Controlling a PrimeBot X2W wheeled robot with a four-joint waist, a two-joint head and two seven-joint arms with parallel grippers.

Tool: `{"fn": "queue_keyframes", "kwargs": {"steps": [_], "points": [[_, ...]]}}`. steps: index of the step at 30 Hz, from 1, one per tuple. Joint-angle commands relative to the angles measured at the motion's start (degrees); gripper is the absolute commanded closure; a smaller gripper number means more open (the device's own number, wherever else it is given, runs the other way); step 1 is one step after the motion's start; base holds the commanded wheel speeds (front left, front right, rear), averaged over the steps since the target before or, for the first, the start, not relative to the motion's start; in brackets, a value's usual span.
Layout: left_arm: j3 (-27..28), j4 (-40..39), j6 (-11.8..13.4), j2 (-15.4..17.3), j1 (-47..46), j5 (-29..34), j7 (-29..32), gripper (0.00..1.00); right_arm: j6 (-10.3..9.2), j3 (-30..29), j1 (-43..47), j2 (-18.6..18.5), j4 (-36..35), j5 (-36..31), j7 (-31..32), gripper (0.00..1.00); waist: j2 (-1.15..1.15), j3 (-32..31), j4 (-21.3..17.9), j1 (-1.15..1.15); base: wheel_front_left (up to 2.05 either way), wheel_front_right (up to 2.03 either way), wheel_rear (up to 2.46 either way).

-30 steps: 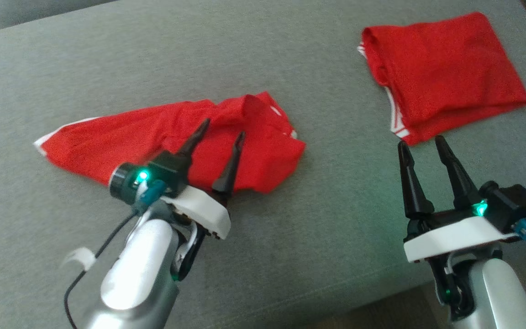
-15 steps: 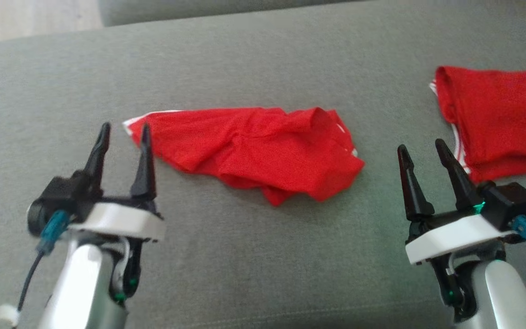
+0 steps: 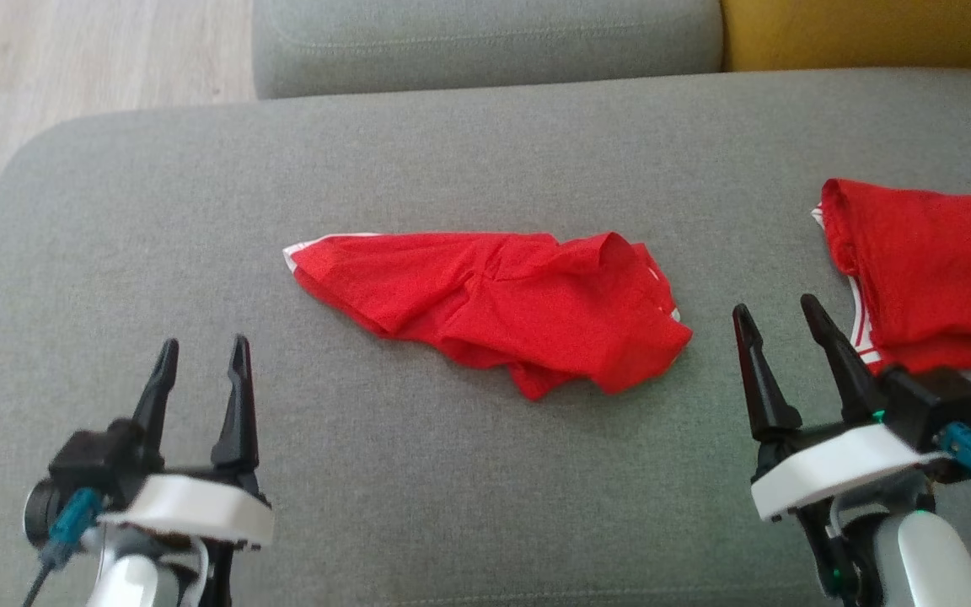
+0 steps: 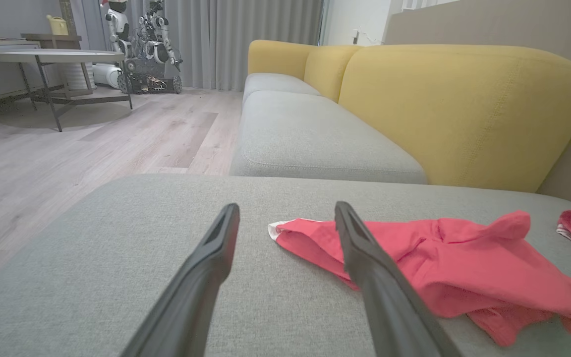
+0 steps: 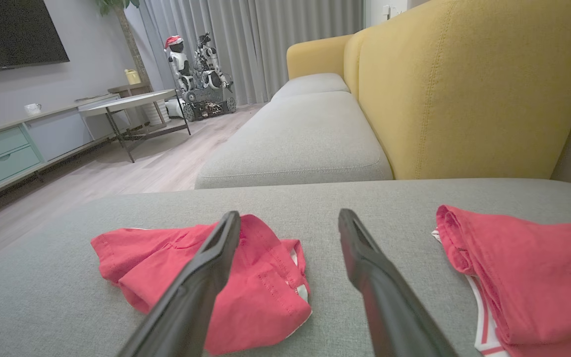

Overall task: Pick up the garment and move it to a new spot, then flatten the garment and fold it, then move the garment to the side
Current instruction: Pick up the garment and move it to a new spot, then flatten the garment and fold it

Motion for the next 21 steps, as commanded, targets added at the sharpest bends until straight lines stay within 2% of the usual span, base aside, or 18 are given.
{"fn": "queue_keyframes", "kwargs": {"steps": [1,21], "points": [[2.1,-3.0,0.5,1.3,-0.5,0.0,0.3,0.0,-0.05,1.1,-0.1,-0.1,-2.3,0.0,0.1,0.0,0.0,-0.8,-0.2,0.0,0.0,0.0,0.0],[1.0,-7.7,1.8,2.3,5.4,-0.6,3.4,0.0,-0.05,0.7,3.4,-0.1,-3.4,0.1,1.6,0.0,0.0,-3.9,-0.3,0.0,0.0,0.0,0.0]]}}
